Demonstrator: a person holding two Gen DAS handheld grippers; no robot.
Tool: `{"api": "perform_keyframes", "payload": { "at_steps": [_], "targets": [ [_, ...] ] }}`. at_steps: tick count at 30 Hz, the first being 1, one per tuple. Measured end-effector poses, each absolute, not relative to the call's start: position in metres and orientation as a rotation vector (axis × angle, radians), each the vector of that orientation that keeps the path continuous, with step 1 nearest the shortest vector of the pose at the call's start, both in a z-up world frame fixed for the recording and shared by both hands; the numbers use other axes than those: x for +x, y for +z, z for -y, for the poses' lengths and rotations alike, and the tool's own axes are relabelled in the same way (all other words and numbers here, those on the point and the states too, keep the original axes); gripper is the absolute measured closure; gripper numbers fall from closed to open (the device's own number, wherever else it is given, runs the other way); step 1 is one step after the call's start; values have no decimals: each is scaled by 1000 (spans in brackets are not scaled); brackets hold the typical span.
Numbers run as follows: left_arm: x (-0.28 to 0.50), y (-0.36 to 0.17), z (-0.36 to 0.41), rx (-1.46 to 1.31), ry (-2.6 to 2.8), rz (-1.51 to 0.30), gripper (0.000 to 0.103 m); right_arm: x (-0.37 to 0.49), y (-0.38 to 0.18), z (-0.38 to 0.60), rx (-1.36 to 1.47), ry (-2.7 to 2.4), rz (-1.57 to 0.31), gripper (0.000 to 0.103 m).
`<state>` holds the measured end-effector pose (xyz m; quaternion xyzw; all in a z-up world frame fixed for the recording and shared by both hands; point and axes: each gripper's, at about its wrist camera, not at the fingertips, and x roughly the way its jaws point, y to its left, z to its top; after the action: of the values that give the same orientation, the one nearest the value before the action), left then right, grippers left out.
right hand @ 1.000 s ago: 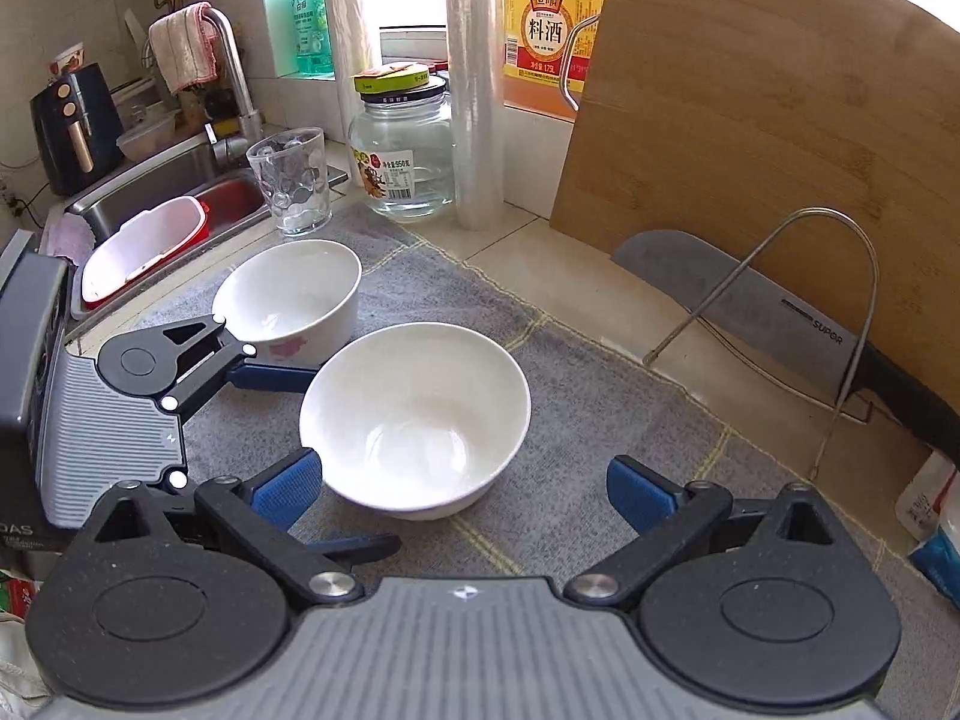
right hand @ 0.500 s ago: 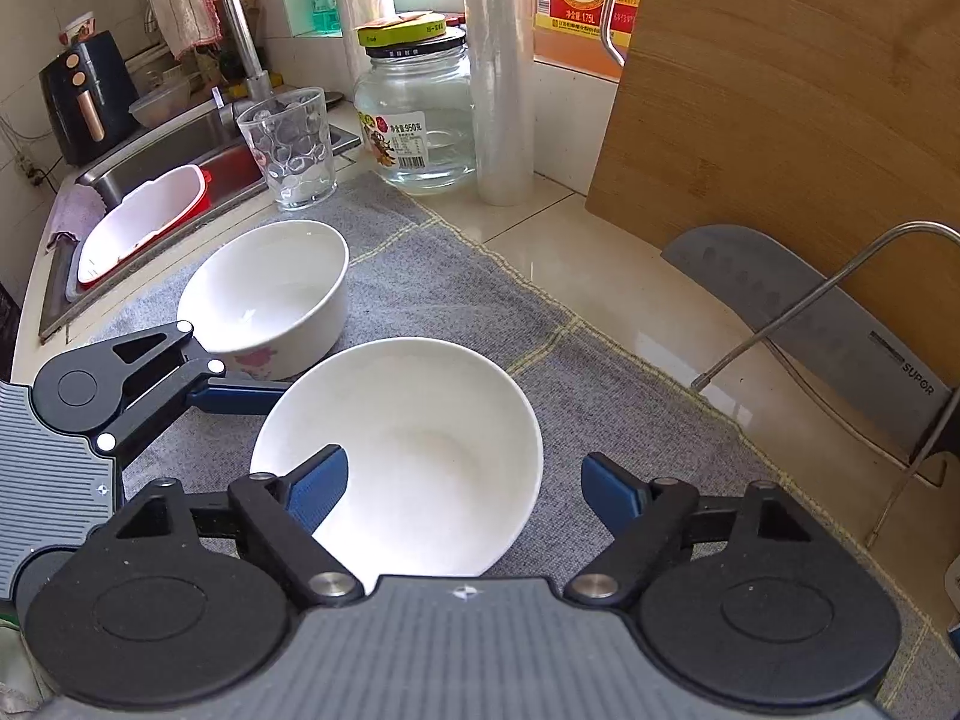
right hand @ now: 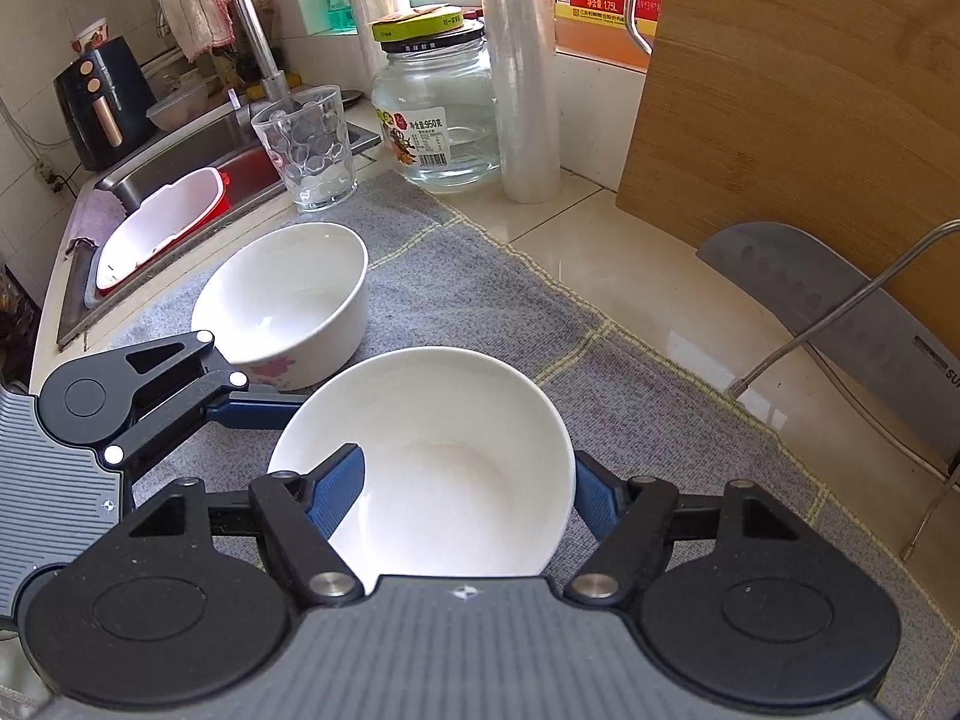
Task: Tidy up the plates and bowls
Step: 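Lift the bowl with the right gripper and carry it over the placed bowl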
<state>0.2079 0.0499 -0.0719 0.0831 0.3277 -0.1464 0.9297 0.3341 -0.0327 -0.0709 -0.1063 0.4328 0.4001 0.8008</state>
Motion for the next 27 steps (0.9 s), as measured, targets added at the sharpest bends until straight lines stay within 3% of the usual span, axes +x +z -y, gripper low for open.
{"api": "perform_keyframes", "payload": {
  "at_steps": [27],
  "targets": [
    [150, -31, -27, 229, -399, -665, 13, 257, -22, 70, -144, 814, -897, 24]
  ]
}}
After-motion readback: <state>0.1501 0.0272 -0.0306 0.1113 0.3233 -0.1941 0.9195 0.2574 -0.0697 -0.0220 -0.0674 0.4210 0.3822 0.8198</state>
